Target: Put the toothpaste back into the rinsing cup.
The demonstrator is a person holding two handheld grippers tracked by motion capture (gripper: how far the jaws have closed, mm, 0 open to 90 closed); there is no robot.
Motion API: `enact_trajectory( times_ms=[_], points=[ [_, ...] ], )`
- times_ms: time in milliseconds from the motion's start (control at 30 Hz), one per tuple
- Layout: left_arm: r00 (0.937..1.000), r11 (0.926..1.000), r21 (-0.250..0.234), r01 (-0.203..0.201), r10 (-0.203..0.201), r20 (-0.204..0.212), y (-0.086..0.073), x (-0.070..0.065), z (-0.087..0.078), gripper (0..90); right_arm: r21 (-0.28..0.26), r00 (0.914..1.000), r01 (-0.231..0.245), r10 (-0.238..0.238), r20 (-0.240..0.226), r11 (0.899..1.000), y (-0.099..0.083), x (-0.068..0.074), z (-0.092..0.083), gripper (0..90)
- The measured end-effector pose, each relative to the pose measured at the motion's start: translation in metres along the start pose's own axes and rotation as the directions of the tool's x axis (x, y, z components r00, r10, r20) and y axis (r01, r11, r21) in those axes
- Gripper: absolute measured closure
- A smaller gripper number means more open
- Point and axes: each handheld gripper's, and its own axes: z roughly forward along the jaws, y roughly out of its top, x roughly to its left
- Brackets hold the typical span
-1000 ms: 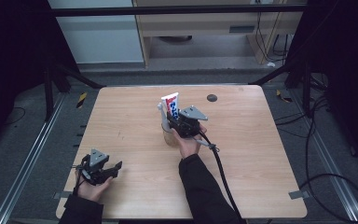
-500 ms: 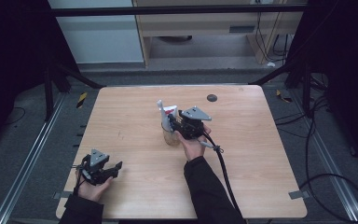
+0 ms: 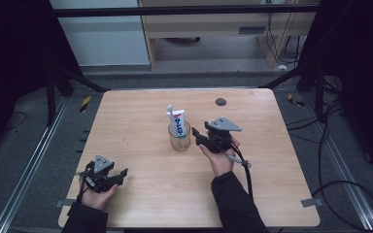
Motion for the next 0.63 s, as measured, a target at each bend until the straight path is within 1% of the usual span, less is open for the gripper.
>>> enact_trajectory(
  times_ms=[67,133,167,233,333,367,467,533,600,633],
  points=[
    [1.0,1.0,0.004,0.0,0.0,0.002,0.0,0.0,0.0,38.3,0.031,0.9997,-0.021,0.022,-0.01,0.999,-0.007,-0.011,-0.008,36.3],
    [1.0,1.0,0.008,0.0,0.0,0.004,-0.001,0.0,0.001,38.3,0.062,0.9992,-0.039,0.04,-0.011,0.997,-0.016,-0.022,-0.016,29.4],
    [1.0,1.0,0.009,0.001,-0.001,0.005,-0.001,-0.001,0.001,38.2,0.075,0.9992,-0.039,0.04,-0.008,0.996,-0.02,-0.027,-0.02,27.2],
    [1.0,0.9999,0.012,0.003,-0.003,0.008,-0.001,0.0,0.001,38.2,0.093,0.9997,-0.023,0.023,0.004,0.995,-0.027,-0.036,-0.028,24.0],
    [1.0,0.9998,0.018,0.002,-0.003,0.01,-0.001,0.0,0.002,38.0,0.142,0.9998,-0.015,0.013,0.016,0.99,-0.042,-0.049,-0.041,18.0],
    [1.0,0.9998,0.019,0.004,-0.004,0.009,-0.001,0.0,0.002,37.8,0.152,0.9996,-0.014,0.011,0.025,0.988,-0.047,-0.054,-0.046,17.3],
    [1.0,0.9997,0.025,0.006,-0.006,0.008,-0.002,0.001,0.003,36.9,0.172,0.9987,-0.024,0.016,0.048,0.985,-0.063,-0.066,-0.06,16.4],
    [1.0,0.9997,0.025,0.006,-0.006,0.004,-0.002,0.001,0.003,36.2,0.191,0.9983,-0.03,0.019,0.055,0.981,-0.069,-0.073,-0.065,14.7],
    [1.0,0.9998,0.021,0.006,-0.007,0.003,-0.002,0.001,0.002,35.8,0.2,0.9976,-0.018,0.005,0.07,0.98,-0.071,-0.077,-0.068,13.5],
    [1.0,0.9998,0.021,0.006,-0.006,0.004,-0.002,0.001,0.001,35.6,0.212,0.9966,0.003,-0.02,0.08,0.977,-0.072,-0.079,-0.071,12.5]
  ],
)
